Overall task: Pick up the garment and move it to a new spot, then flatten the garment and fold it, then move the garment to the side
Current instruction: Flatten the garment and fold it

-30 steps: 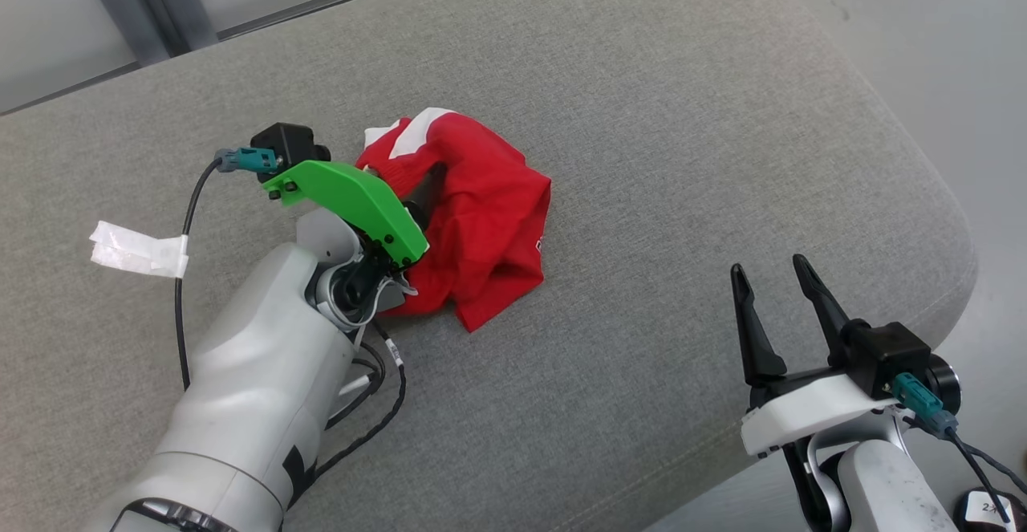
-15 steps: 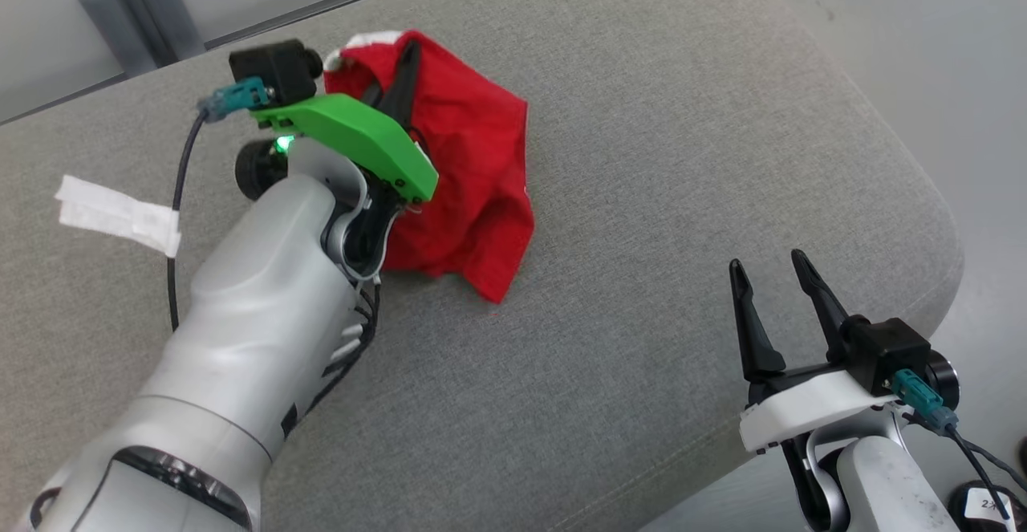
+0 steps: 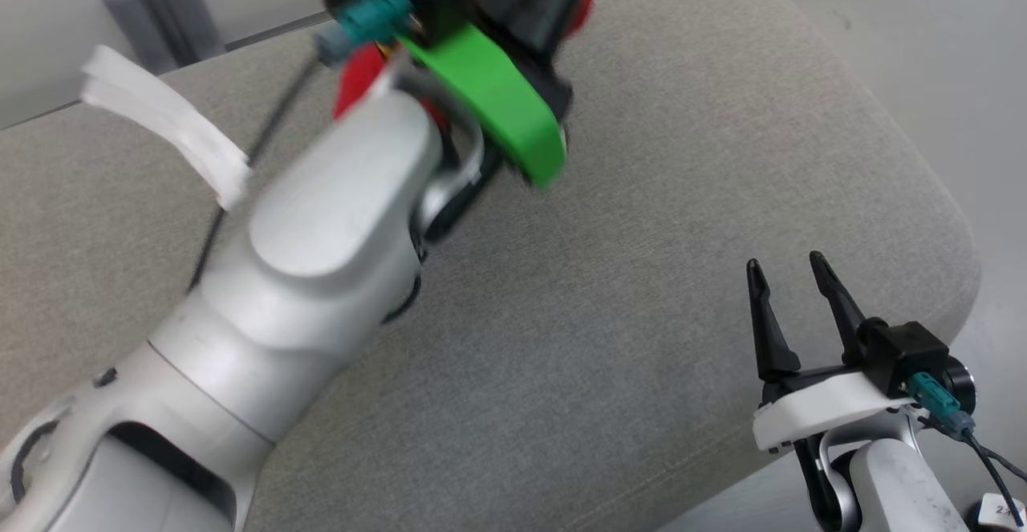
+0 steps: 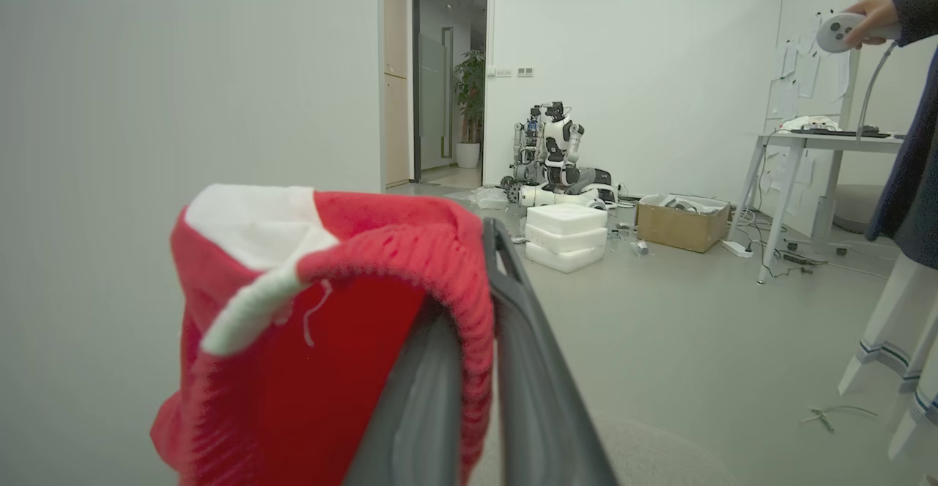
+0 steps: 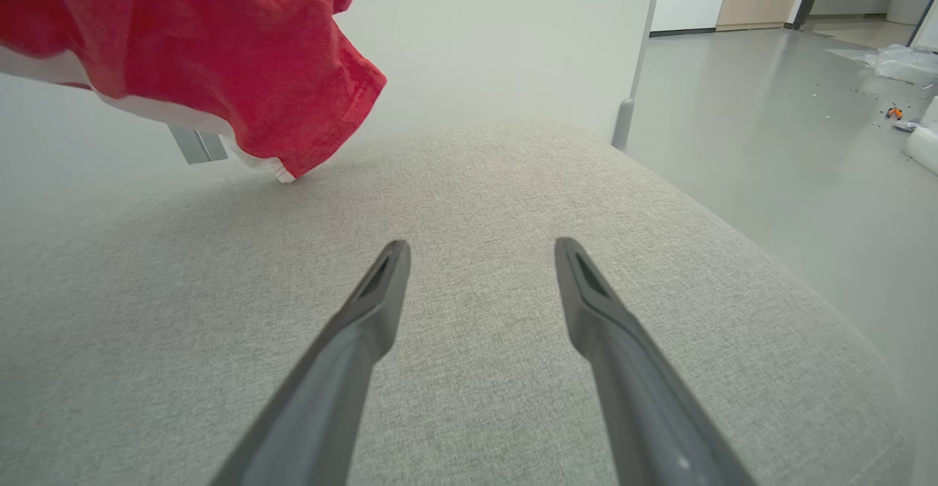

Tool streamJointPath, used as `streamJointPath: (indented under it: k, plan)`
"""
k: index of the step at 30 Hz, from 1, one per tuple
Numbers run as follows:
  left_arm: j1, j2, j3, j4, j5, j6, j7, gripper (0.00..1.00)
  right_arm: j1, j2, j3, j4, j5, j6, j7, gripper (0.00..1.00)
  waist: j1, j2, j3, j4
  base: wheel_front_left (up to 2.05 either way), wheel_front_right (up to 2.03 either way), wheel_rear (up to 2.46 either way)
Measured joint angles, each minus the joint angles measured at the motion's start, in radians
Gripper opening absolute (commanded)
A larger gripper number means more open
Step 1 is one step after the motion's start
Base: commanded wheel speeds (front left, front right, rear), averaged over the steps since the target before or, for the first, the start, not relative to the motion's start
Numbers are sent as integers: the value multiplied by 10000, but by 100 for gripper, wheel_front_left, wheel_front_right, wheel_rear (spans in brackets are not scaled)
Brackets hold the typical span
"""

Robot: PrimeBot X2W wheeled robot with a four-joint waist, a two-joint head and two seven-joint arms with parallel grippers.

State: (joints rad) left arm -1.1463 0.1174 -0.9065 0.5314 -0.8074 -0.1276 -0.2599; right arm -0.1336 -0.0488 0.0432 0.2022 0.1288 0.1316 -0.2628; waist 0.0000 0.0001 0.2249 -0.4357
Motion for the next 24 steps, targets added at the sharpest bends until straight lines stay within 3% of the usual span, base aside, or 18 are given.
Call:
streamJointPath:
  k: [7, 10, 17, 24]
  plan:
    - [1909, 1057, -3471, -493, -980, -12, 949, 0, -26, -6, -33, -61, -50, 0, 0, 100, 0, 0, 120, 854, 0, 0, 0]
    - [2516, 1327, -3718, -989, -1081, -12, 1511, 0, -95, -6, -35, -59, -102, 0, 0, 100, 0, 0, 184, 1274, 0, 0, 0]
    - [4465, 1971, -3783, -2541, 625, -12, 3475, 0, -211, 0, -50, -8, -238, 0, 0, 100, 0, 0, 287, 2206, 0, 0, 0]
    - [4252, 2617, -3731, -1068, 614, -12, 2286, 0, -184, 0, -92, 44, -276, 0, 0, 100, 0, 0, 131, 2902, 0, 0, 0]
